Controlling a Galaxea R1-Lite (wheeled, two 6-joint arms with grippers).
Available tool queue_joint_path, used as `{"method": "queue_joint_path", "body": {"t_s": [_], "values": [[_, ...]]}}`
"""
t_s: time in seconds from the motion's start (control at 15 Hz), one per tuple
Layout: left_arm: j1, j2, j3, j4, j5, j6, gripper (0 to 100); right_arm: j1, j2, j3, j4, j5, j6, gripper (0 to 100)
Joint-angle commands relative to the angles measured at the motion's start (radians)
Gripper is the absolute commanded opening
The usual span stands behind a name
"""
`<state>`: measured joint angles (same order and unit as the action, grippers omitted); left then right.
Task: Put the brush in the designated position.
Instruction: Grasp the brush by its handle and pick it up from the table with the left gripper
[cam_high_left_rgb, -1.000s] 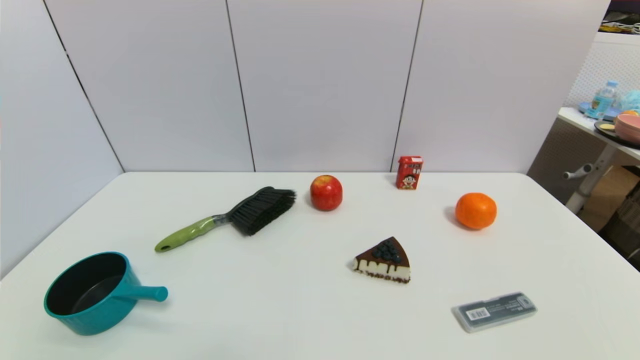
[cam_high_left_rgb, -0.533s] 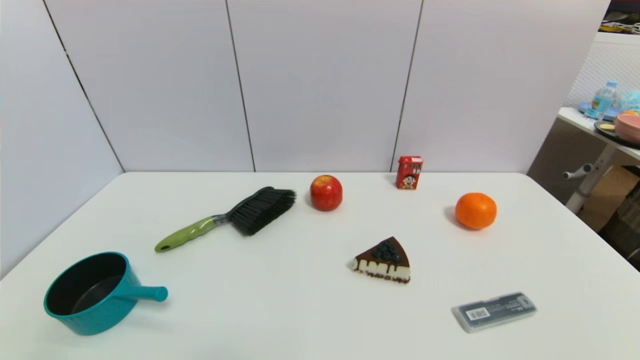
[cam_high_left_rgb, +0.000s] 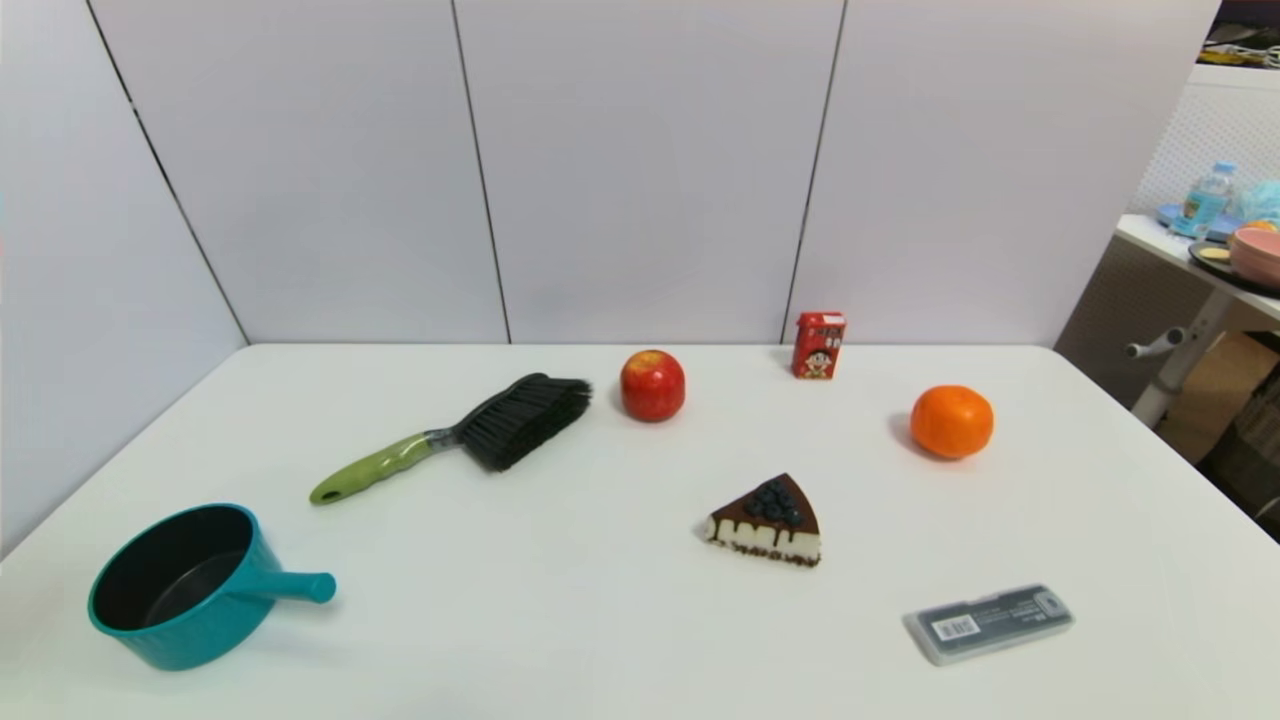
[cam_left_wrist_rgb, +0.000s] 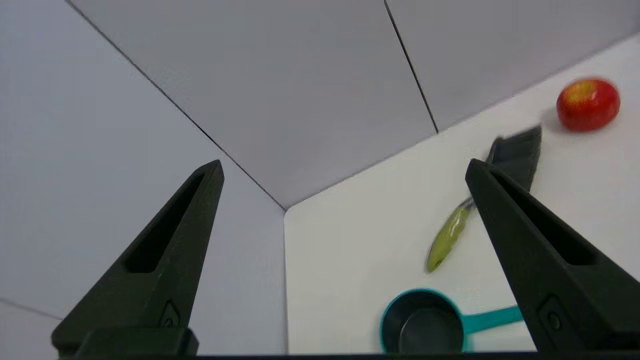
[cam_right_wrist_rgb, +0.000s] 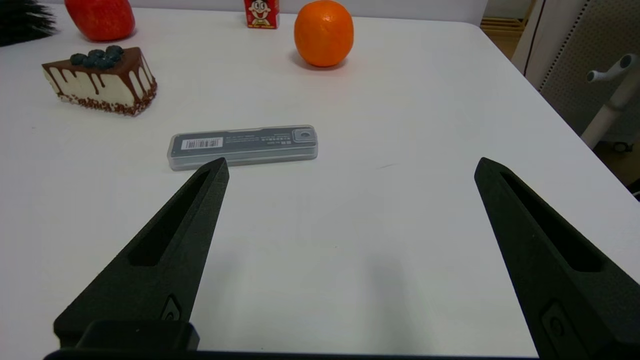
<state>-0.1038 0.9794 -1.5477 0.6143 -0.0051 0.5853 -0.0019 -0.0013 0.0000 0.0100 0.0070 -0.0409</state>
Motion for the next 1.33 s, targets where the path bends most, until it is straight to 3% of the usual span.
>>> {"method": "queue_joint_path", "body": {"t_s": [0.07,0.33,0.6,1.13,1.33], "values": [[-0.053,0.516,-0.405,0.601,-0.003,0.573,100,-0.001,0.001,0.002,-0.001,0.001,-0.001,100],[-0.062,0.677,-0.408,0.656,-0.009,0.725,100,-0.001,0.001,0.002,-0.001,0.001,-0.001,100],[-0.102,0.841,-0.414,0.641,-0.032,0.739,100,0.0,0.001,0.002,0.001,0.001,-0.001,100],[-0.14,1.121,-0.414,0.469,-0.239,0.45,100,0.0,0.001,0.002,0.001,0.001,-0.001,100],[-0.139,1.148,-0.411,0.449,-0.242,0.39,100,-0.001,0.001,0.002,0.001,0.001,-0.001,100]]}}
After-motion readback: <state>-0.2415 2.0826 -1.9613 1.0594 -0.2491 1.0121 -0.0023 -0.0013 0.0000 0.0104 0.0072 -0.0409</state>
